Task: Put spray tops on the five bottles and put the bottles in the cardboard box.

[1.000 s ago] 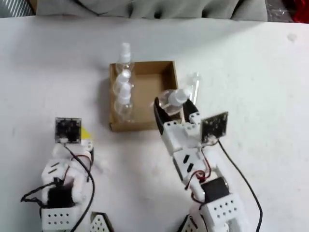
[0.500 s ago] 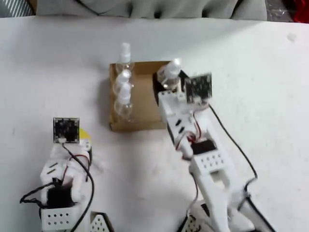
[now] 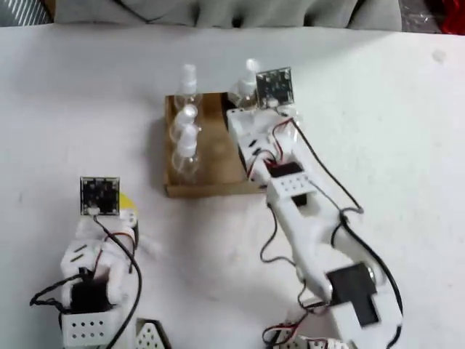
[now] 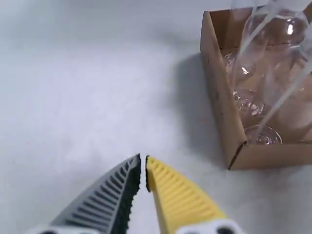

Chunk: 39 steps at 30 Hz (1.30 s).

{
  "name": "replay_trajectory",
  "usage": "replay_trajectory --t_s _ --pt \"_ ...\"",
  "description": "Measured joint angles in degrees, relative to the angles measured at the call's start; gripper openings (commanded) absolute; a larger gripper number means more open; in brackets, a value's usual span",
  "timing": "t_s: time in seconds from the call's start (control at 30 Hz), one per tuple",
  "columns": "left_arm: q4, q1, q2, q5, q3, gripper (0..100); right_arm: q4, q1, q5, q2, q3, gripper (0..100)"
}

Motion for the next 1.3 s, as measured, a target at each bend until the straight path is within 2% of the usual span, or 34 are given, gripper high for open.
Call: replay_trajectory --t_s 0.4,1.3 --pt "0.00 0.00 0.00 0.00 0.00 2 0.00 2.81 0.00 13.71 -9.76 1.6" --pt "0.00 0.00 0.00 0.00 0.00 2 -1.05 2.46 0.09 20.84 -14.15 1.8"
